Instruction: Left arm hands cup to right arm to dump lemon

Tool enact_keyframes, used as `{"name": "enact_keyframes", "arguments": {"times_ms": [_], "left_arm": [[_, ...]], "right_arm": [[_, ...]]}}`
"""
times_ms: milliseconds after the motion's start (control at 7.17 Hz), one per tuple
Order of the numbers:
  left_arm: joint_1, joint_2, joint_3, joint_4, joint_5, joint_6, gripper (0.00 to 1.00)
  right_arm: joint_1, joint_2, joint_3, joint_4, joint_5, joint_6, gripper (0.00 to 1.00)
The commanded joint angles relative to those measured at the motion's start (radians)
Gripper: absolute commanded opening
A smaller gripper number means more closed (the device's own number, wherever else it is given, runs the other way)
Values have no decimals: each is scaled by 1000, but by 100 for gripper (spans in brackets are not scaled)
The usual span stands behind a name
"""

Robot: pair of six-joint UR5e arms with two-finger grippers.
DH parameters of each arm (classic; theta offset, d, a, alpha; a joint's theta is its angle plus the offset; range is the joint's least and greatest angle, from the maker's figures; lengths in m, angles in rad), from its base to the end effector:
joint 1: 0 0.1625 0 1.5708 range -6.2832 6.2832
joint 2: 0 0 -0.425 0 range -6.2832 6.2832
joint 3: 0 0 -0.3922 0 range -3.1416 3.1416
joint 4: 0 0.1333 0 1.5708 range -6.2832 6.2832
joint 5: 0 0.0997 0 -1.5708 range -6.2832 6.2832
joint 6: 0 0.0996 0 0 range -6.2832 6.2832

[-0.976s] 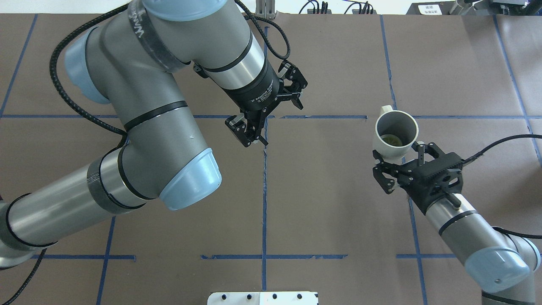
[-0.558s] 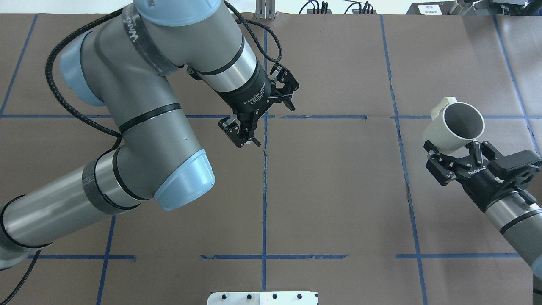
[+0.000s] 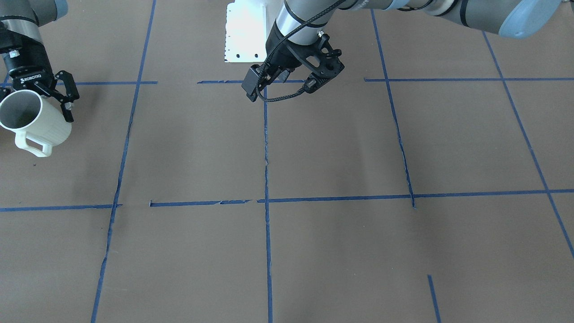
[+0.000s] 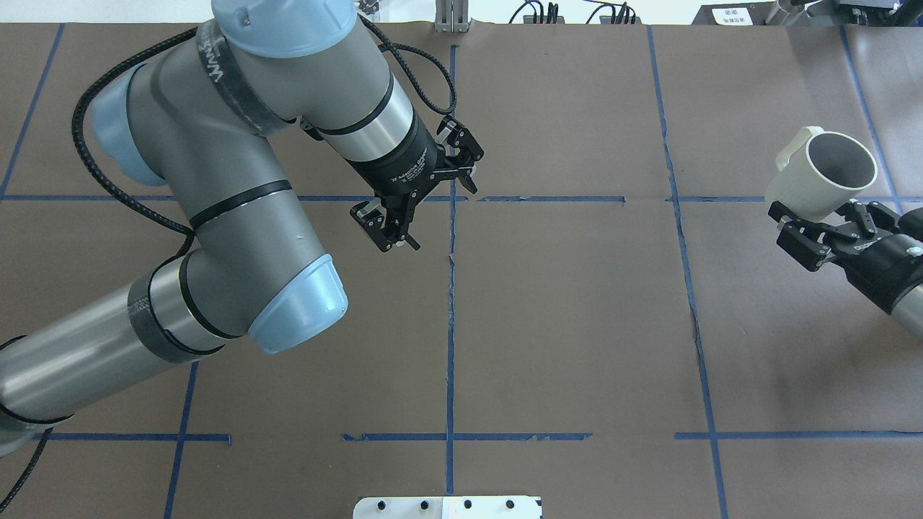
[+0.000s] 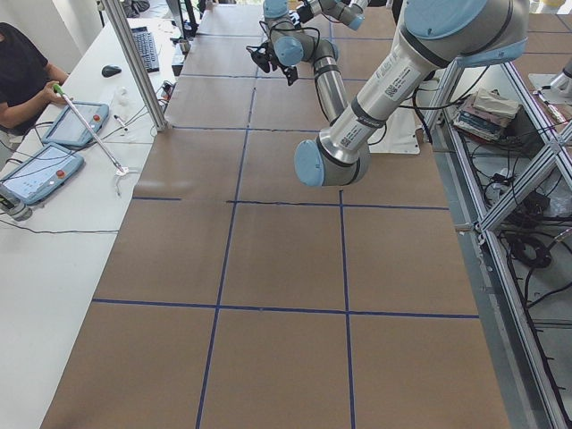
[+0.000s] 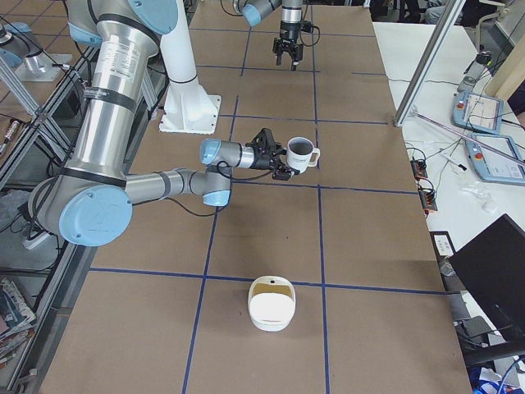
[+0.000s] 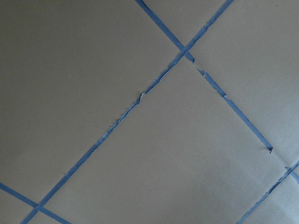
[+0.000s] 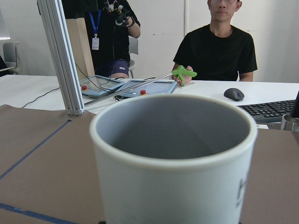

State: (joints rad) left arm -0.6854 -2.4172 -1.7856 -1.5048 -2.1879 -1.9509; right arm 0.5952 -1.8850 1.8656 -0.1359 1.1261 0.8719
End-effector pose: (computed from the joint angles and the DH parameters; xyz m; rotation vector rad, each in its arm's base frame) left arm 0.4414 -0.4586 0.0624 -0.4182 1.0532 -0.6455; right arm -0.2035 -0.3505 0.4897 1.1286 -0.8857 0.2292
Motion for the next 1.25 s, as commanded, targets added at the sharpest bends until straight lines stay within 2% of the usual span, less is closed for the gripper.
{"name": "enact_keyframes", "arguments": {"times_ms": [0, 139, 279, 418, 558, 697, 976, 1115], "left_arm": [[-35, 58, -3, 2, 13, 110, 100], [-63, 85, -14, 2, 13, 160, 100], [-94, 110, -15, 2, 13, 197, 100], [-121, 131, -15, 2, 13, 246, 100], [-140, 136, -15, 2, 13, 272, 100], [-141, 138, -15, 2, 13, 273, 100], [-152, 141, -17, 3, 14, 274, 100], [-160, 142, -17, 3, 14, 279, 100]], "right_arm": [[191, -73, -19, 25, 281, 66, 3], [315, -77, -73, 73, 442, 85, 3], [424, -97, -173, 175, 566, 175, 5], [464, -97, -283, 338, 599, 325, 5], [507, -105, -360, 439, 616, 416, 5], [524, -114, -397, 516, 618, 562, 6], [558, -118, -535, 747, 620, 906, 5], [577, -109, -546, 762, 618, 1009, 5]]}}
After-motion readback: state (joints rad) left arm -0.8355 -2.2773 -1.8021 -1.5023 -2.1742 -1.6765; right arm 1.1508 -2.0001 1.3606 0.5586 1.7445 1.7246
